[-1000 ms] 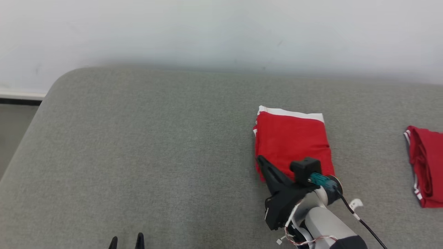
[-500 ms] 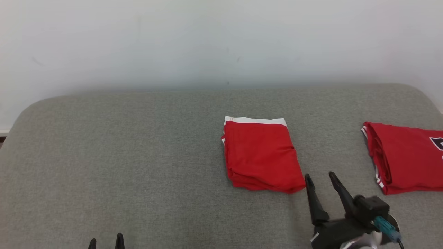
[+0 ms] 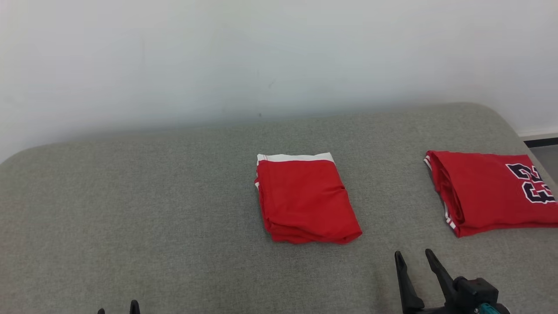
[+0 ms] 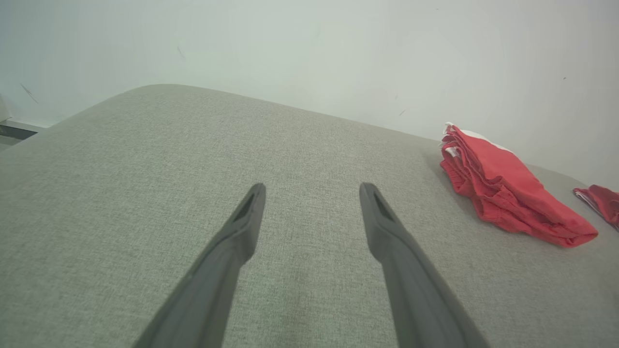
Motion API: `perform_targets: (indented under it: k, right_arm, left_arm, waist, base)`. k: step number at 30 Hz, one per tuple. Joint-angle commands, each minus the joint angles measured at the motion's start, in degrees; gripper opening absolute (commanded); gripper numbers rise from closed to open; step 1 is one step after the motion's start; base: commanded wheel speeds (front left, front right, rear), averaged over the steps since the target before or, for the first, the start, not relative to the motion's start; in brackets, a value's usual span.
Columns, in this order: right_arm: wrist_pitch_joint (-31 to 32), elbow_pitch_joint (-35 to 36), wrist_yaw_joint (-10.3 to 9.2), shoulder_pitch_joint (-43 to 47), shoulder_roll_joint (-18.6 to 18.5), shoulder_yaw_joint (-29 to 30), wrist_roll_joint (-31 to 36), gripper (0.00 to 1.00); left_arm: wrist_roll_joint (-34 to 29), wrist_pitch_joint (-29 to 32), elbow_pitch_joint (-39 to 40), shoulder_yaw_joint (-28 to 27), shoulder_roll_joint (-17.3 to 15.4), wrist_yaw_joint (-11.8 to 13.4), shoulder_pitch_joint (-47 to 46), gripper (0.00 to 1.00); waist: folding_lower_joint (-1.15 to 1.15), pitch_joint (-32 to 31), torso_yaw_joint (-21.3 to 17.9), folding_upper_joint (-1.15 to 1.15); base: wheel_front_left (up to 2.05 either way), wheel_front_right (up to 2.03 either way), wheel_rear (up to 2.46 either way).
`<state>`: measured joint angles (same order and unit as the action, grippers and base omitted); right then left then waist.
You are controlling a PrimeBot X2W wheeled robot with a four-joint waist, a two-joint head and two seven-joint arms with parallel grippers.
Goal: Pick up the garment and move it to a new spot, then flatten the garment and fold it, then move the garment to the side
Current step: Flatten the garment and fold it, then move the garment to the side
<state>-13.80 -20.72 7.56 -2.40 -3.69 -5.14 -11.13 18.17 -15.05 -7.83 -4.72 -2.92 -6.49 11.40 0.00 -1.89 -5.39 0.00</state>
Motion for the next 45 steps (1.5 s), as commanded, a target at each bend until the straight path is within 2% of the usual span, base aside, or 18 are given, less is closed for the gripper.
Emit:
perform_targets:
  k: [1,12,34,39,42,45]
  right_arm:
    - [-0.24,-0.36,-0.18,0.54,-0.31,-0.12,-0.55,1.0]
    - [-0.65,-1.02,-0.18,0.95,-0.24,-1.37,-1.2,1.0]
    - [0.19,-1.7,-0.18,-0.16,-0.07,-0.23,-0.72,1.0]
    - [4.97,-1.26,-0.18,-5.05,-1.07,0.24,-0.7,1.0]
    - [13.71,-2.99,-0.18,-10.64,-1.7,-1.03,-2.92,1.0]
    - [26.98,-6.78,-0.18,-16.26,-2.88,-2.68,-5.43,1.0]
  left_arm:
    - [-0.27,-0.14,-0.29,-0.42,0.06,-0.05,-0.56,1.0]
    - [-0.99,-0.13,-0.86,-1.48,0.06,-0.52,-0.29,1.0]
    - [-0.85,-0.13,-1.67,-2.09,0.06,-0.93,0.13,1.0]
    - [-0.32,-0.13,-1.57,-1.87,0.06,-0.93,0.06,1.0]
    - [-0.13,-0.14,-1.31,-1.45,0.06,-0.93,-0.22,1.0]
    - [0.18,-0.13,-1.01,-0.95,0.07,-0.93,-0.4,1.0]
  waist:
    - [0.0,-0.55,-0.81,0.0]
    - [0.0,-1.04,-2.03,0.0]
    - [0.0,-1.1,-1.36,0.0]
    - [0.0,-0.9,-1.32,0.0]
    - [0.0,-0.43,-1.0,0.0]
    - [0.0,0.29,-0.24,0.0]
  base:
    - [0.0,0.0,0.0]
    - [0.0,0.0,0.0]
    - [0.0,0.0,0.0]
    - [0.0,0.0,0.0]
    - [0.0,0.0,0.0]
    - [0.0,0.0,0.0]
